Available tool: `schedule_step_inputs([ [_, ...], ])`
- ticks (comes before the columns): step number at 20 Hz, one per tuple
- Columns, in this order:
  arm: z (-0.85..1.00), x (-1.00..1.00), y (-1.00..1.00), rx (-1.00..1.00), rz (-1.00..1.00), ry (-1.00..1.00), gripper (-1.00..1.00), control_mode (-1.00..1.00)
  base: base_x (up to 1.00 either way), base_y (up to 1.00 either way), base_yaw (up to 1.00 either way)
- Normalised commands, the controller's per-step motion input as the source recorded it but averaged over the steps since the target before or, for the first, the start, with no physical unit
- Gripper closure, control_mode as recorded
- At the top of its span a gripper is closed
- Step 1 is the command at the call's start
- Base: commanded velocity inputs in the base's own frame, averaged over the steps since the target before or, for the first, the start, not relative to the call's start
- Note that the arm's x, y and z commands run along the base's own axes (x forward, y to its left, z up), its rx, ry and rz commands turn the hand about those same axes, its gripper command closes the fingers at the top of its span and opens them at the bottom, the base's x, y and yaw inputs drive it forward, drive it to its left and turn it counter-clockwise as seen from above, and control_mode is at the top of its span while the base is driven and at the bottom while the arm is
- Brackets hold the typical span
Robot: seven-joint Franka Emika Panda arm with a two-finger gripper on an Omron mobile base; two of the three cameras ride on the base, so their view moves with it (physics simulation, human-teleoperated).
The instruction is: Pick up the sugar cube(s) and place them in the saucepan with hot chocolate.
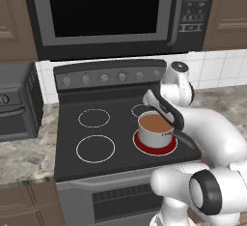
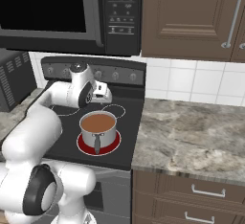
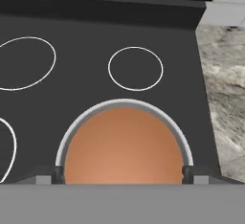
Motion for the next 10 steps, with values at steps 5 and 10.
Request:
schedule_step_inputs([
  [5,0.17,-0.4,0.0,0.0,0.0,-0.24,-1.0,-1.0,0.0,0.0,0.0],
  [10,0.11,-0.6,0.0,0.0,0.02,-0.21,-1.0,-1.0,0.0,0.0,0.0],
])
